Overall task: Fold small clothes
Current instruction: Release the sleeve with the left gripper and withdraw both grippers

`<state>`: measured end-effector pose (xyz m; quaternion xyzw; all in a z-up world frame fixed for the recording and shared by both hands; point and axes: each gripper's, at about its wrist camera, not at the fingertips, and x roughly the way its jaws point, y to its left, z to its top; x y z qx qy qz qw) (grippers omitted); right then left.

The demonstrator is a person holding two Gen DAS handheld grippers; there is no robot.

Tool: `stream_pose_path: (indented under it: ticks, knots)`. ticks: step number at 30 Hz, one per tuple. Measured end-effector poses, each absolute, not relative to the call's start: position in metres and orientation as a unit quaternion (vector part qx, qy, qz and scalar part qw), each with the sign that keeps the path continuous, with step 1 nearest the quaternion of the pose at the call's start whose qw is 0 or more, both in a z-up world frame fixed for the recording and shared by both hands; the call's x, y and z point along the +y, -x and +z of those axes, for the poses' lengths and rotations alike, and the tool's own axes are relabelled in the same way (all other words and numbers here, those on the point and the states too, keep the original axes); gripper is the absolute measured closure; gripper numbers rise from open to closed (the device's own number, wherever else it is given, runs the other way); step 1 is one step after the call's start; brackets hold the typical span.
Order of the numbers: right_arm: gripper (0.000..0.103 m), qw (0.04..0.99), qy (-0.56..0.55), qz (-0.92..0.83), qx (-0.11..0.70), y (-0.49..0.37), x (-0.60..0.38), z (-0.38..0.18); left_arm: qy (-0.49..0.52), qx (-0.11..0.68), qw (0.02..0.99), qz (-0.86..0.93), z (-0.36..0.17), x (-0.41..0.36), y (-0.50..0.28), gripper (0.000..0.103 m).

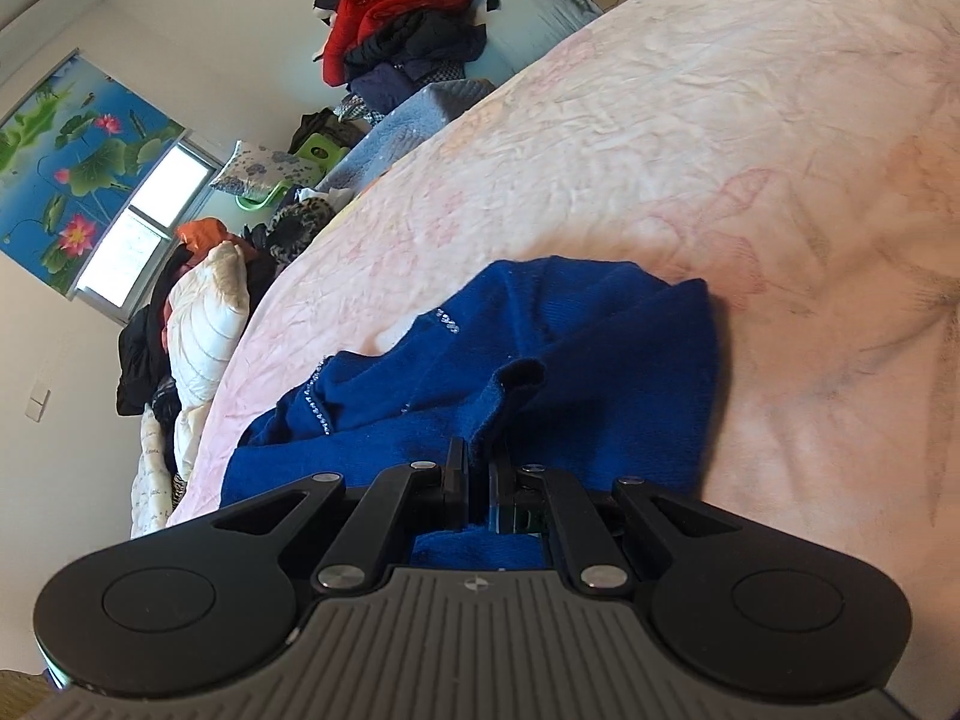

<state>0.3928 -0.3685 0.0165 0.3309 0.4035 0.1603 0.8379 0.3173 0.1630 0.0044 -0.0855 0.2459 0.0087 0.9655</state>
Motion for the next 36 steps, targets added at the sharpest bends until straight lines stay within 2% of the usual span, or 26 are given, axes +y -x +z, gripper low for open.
stream_pose_path:
  ticks: [16,20,25,31,36]
  knots:
    - [0.093,0.834,-0.339,0.146,0.410,-0.387,-0.379,-0.003,0.068,0.264,0.962,0.006,0.004,0.159,-0.325,0.015]
    - [0.093,0.835,-0.338,0.148,0.409,-0.386,-0.380,-0.004,0.032,0.245,0.969,0.027,0.015,0.146,-0.319,0.015]
    - [0.093,0.840,-0.322,0.147,0.410,-0.385,-0.380,-0.001,0.030,0.201,0.979,-0.032,0.045,0.109,-0.311,0.015]
    - [0.095,0.841,-0.315,0.141,0.417,-0.387,-0.379,-0.004,-0.059,0.282,0.956,-0.047,0.037,0.040,-0.353,0.015]
    - [0.097,0.840,-0.308,0.141,0.423,-0.388,-0.381,-0.005,-0.070,0.336,0.938,-0.036,0.014,0.032,-0.372,0.015]
